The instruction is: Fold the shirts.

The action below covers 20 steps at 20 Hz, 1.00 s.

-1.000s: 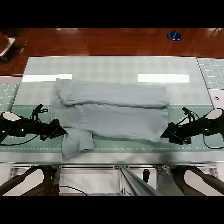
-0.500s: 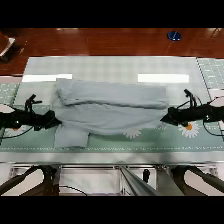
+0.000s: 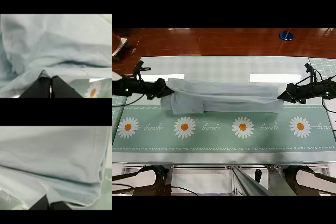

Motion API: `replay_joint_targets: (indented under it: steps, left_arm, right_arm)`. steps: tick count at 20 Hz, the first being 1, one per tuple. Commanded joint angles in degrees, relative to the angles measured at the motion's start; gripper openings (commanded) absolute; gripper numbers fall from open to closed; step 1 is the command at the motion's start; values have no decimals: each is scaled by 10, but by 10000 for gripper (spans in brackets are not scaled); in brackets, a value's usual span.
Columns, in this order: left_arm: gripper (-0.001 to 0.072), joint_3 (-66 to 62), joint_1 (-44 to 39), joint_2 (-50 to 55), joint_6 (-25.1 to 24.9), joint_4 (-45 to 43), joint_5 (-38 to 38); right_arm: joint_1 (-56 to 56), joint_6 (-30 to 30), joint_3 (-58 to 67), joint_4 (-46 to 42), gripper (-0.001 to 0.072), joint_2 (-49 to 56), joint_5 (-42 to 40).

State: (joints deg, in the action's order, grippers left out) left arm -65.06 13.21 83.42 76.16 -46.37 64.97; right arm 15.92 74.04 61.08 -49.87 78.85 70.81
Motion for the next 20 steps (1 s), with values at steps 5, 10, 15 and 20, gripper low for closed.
replay_joint_targets:
  steps: [5,10,15,20]
  left_arm:
    - [18,-243,-30,196,42,3,66]
    - [135,-264,-39,248,62,3,67]
    - [511,-301,8,232,99,-88,172]
    - [511,-178,89,47,109,-172,33]
  right_arm:
    - [-1,9,82,17,20,106,-35]
    - [-1,19,85,66,235,156,-92]
    - [49,46,100,22,416,143,-18]
    - [136,105,26,-123,416,49,-35]
